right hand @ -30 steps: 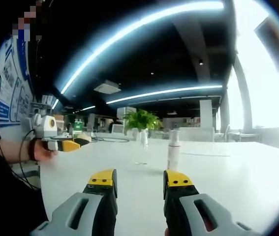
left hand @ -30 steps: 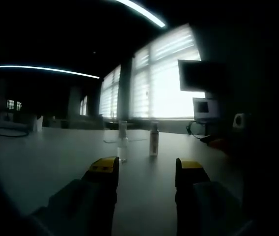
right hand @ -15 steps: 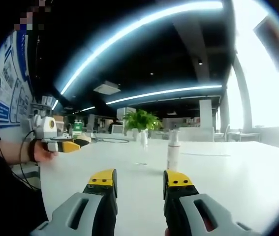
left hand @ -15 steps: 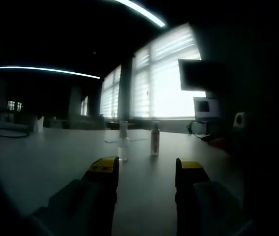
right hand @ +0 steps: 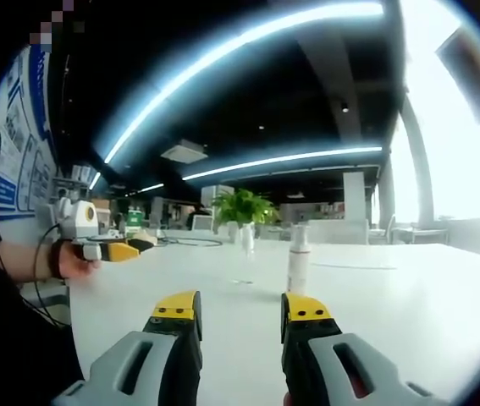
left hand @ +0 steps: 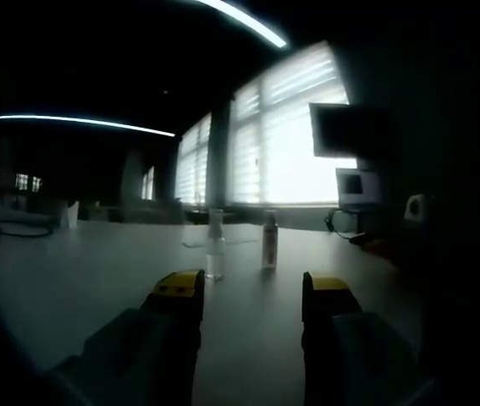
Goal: Clamp pump bottle remove cover press pump head put on cover
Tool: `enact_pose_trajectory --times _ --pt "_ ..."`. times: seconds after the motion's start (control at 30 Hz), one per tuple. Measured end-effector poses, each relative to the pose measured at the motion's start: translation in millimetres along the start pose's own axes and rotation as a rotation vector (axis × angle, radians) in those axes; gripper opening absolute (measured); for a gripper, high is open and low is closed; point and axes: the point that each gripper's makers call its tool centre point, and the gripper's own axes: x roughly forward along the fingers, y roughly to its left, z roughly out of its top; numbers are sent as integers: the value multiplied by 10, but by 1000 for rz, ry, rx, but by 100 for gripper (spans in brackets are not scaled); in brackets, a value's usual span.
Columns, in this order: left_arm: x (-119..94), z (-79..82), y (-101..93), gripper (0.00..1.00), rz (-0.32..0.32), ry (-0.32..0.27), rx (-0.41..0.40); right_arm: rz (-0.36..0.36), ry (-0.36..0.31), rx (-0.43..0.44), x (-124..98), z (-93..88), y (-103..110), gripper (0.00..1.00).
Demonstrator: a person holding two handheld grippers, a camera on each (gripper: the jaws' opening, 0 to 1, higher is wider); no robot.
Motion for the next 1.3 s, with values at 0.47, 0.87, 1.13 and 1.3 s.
enact_pose_trajectory --times 0.47,0.87,1.13,1.3 --pt "-1 -13 18 38 9 10 6 -2 0 2 5 6 16 31" --pt "88 -61 -12 34 39 68 29 -3 -1 4 -1 12 -7 31" --pt "107 -25 17 34 61 71 23 -1 0 5 0 13 8 31" --pt "175 -18 41 34 72 78 45 1 5 -1 2 -2 -3 31"
